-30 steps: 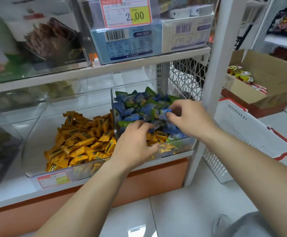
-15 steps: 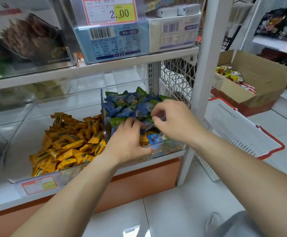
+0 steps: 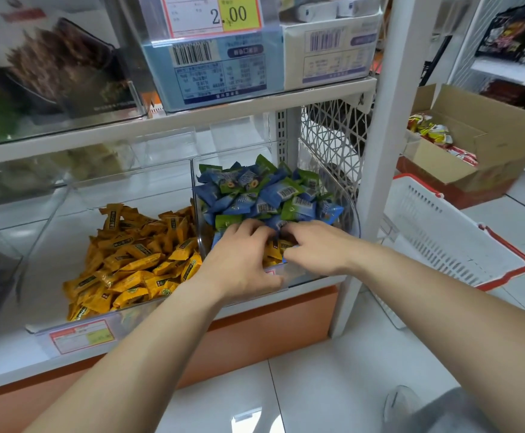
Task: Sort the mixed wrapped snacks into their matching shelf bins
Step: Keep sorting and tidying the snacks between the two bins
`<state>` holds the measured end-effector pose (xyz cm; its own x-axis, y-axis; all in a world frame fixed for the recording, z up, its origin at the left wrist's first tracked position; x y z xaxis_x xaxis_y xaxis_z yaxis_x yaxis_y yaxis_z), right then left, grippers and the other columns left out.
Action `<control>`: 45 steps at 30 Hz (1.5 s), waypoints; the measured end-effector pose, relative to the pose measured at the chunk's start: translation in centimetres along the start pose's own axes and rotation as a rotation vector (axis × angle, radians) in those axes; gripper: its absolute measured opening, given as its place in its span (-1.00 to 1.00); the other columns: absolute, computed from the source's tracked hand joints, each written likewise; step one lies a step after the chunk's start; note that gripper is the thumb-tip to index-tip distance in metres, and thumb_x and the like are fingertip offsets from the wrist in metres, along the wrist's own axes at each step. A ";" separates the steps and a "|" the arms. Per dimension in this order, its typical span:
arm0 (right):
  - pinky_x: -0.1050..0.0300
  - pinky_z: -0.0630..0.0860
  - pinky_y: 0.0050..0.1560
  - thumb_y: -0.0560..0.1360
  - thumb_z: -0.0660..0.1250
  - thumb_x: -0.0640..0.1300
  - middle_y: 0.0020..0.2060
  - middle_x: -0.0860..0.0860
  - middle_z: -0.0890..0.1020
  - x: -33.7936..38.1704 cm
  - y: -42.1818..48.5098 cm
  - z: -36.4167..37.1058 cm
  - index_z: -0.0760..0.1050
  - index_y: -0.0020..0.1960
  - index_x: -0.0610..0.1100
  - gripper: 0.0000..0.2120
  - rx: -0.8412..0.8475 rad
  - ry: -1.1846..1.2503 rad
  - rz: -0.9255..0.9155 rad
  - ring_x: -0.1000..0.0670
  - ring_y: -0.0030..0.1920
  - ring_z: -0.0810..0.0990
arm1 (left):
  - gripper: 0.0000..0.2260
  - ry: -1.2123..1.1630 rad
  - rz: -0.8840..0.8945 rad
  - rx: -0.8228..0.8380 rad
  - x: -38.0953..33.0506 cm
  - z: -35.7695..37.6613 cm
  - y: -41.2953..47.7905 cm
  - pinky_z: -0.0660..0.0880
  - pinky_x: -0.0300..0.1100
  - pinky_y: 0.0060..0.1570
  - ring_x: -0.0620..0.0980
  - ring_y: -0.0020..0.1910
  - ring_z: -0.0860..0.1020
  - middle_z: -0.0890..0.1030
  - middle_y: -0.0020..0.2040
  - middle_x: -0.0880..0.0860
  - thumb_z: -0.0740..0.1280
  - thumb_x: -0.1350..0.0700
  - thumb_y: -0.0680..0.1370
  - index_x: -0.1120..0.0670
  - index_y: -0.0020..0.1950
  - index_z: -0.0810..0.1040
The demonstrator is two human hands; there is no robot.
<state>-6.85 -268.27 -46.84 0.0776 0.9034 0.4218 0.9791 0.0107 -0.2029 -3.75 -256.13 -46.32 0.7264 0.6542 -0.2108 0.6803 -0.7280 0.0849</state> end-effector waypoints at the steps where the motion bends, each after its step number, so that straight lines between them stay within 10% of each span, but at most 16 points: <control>1: 0.00 0.47 -0.09 0.44 0.17 0.12 -0.02 -0.02 0.56 0.0 0.2 0.1 0.46 0.11 0.01 -0.68 0.014 -0.008 0.012 -0.08 -0.03 0.51 | -0.30 -0.005 -0.013 0.008 0.2 0.0 0.1 0.32 -0.18 0.18 0.04 0.27 0.38 0.43 0.29 -0.01 0.44 -0.25 0.30 -0.06 0.40 0.40; 9: 0.09 0.39 -0.25 0.46 0.27 -0.01 -0.22 0.00 0.60 -0.4 0.3 -0.1 0.60 -0.01 -0.07 -0.79 0.122 0.087 0.057 0.02 -0.23 0.52 | -0.32 0.020 0.015 0.097 -0.2 0.9 0.1 0.35 -0.16 0.16 0.04 0.25 0.46 0.48 0.34 -0.06 0.39 -0.28 0.36 -0.15 0.44 0.35; 16: -0.01 0.51 0.12 0.47 0.30 -0.01 0.03 0.00 0.60 -0.4 0.2 0.4 0.51 0.20 0.01 -0.70 0.158 0.117 0.082 -0.04 0.06 0.56 | -0.51 -0.079 -0.012 0.118 0.2 0.1 0.6 0.31 -0.17 -0.08 -0.09 0.01 0.47 0.49 0.05 -0.16 0.48 -0.29 0.31 -0.21 0.14 0.40; 25: 0.35 0.30 -0.49 0.42 0.41 -0.09 -0.29 0.07 0.50 -0.9 0.1 0.3 0.43 0.12 0.00 -0.70 0.152 0.048 0.008 0.13 -0.34 0.47 | -0.46 -0.096 0.040 0.252 -0.3 0.6 0.7 0.41 -0.13 0.03 -0.06 0.10 0.52 0.57 0.15 -0.11 0.41 -0.30 0.44 -0.21 0.36 0.37; 32: 0.16 0.44 0.25 0.46 0.50 -0.07 0.21 0.07 0.59 -0.7 -0.3 -0.8 0.51 0.34 -0.04 -0.53 0.137 0.114 -0.124 0.07 0.19 0.54 | -0.57 -0.331 -0.027 0.176 0.3 -0.2 0.8 0.52 -0.13 -0.05 -0.11 -0.05 0.57 0.62 -0.02 -0.16 0.54 -0.24 0.36 -0.21 0.16 0.54; 45: 0.13 0.53 -0.05 0.49 0.47 0.03 -0.03 0.11 0.65 -2.4 -0.1 -2.0 0.58 0.12 -0.02 -0.75 -0.152 0.406 -0.037 0.01 -0.02 0.62 | -0.79 -0.686 -0.210 -0.123 1.8 -1.7 1.3 0.55 -0.23 -0.29 -0.13 -0.34 0.63 0.65 -0.20 -0.02 0.42 -0.08 0.54 0.02 0.04 0.56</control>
<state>-6.79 -271.36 -46.04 0.0793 0.6617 0.7456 0.9968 -0.0504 -0.0613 -1.43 -255.55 -44.92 0.3819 0.4721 -0.7945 0.8341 -0.5463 0.0763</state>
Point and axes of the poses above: each hand's wrist, its own y-axis towards the middle knuckle, its own z-axis out of the palm, x = y × z, the point moved 7 cm from there along y, towards the middle knuckle
